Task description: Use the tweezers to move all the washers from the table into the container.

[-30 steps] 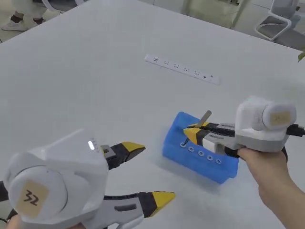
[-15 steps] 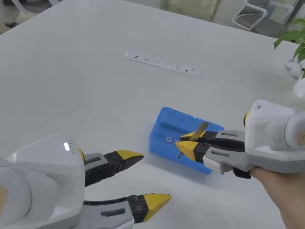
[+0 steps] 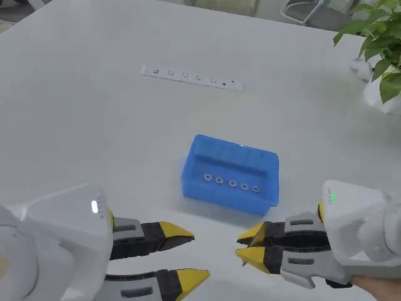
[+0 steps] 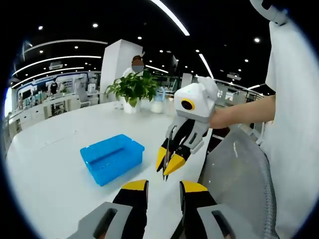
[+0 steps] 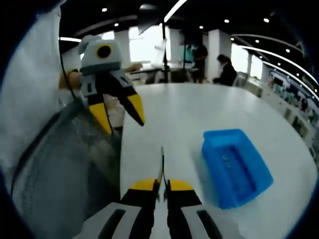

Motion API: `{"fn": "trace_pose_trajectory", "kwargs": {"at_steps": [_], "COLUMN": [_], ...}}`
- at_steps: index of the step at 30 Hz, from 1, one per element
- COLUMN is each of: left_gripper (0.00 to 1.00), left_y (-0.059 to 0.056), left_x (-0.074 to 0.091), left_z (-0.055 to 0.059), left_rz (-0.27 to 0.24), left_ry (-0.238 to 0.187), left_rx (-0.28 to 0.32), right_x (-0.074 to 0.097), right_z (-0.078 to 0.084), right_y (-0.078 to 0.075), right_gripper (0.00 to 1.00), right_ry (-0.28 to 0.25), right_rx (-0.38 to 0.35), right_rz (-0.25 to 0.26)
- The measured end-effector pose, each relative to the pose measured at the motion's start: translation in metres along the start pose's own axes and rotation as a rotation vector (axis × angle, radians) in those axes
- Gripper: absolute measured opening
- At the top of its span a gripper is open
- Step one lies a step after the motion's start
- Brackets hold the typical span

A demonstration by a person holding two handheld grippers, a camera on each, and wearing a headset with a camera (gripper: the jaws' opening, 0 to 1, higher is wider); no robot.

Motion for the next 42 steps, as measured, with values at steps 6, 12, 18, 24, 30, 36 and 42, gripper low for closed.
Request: {"fn": "trace_pose_trajectory", "kwargs": {"at_steps": [6,12,18,24,30,36,42], "left_gripper": [0.23,0.23,0.18,0.08,0.02,0.0,0.0], "left_y": [-0.012,-0.027,-0.037,-0.042,-0.046,-0.044,-0.034], "left_x": [-0.012,-0.021,-0.027,-0.032,-0.039,-0.045,-0.046], "left_z": [-0.015,-0.022,-0.031,-0.035,-0.032,-0.021,-0.016], "left_rz": [0.122,0.228,0.271,0.292,0.321,0.314,0.29], "left_ry": [0.038,0.095,0.101,0.149,0.184,0.231,0.256], "left_rx": [-0.054,-0.078,-0.051,-0.122,-0.152,-0.226,-0.22], "right_x": [-0.004,-0.007,-0.005,-0.004,-0.002,-0.002,-0.004], "right_z": [0.004,0.006,0.011,0.012,0.01,0.012,0.018], "right_y": [0.018,0.027,0.034,0.037,0.037,0.035,0.029], "right_gripper": [0.05,0.05,0.04,0.05,0.05,0.05,0.05], "right_ry": [0.038,0.1,0.172,0.182,0.172,0.174,0.167], "right_rx": [0.074,0.161,0.235,0.238,0.234,0.225,0.2], "right_rz": [-0.077,-0.102,-0.11,-0.102,-0.083,-0.073,-0.061]}}
Point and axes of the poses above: the centre of the closed fingertips' face, and the gripper's own axes: x roughly backward along the fingers, y roughly to its left, z roughly out of its underside, the point moved 4 cm from there along x, roughly backward along the fingers, and after that the axes turned 5 degrees about -y, right-handed, at the moved point
